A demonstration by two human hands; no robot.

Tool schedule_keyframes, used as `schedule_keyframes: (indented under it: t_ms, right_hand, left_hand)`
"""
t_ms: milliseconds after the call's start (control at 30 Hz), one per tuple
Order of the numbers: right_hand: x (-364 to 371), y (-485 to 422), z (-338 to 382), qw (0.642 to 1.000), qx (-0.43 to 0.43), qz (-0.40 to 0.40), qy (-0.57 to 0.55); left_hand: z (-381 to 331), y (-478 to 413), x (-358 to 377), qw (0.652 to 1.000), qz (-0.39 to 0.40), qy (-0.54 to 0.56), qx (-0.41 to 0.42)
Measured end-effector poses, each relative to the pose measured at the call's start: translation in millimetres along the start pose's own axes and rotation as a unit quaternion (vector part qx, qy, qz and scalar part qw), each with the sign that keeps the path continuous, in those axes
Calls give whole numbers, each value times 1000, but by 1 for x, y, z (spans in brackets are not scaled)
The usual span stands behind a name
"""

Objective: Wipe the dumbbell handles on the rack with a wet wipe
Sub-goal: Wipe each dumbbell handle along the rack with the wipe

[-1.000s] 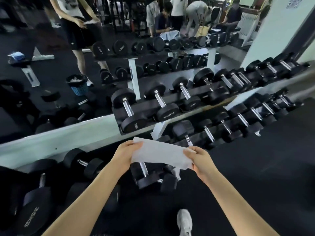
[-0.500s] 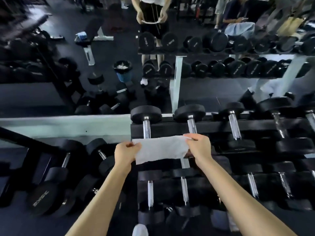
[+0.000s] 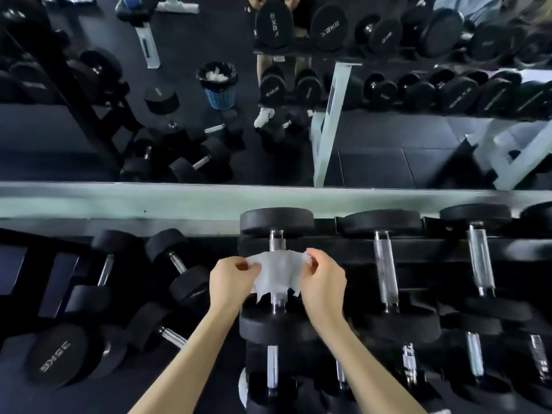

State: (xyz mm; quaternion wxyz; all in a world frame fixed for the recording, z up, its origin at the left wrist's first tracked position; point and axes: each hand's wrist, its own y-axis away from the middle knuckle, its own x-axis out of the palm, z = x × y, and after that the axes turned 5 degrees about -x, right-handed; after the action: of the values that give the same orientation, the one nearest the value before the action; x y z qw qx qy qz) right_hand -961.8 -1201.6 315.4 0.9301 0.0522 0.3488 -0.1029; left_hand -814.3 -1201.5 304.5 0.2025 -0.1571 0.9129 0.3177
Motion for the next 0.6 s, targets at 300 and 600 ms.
schedule_keyframes:
  t_ms: [300, 600]
  right_hand:
    - [13, 10, -14, 966, -153, 209, 11]
    - [28, 7, -13, 989, 21, 100, -107]
  left_hand:
    - [9, 6, 3, 993, -113, -3, -40]
    - [-5, 16, 38, 999, -33, 23, -2]
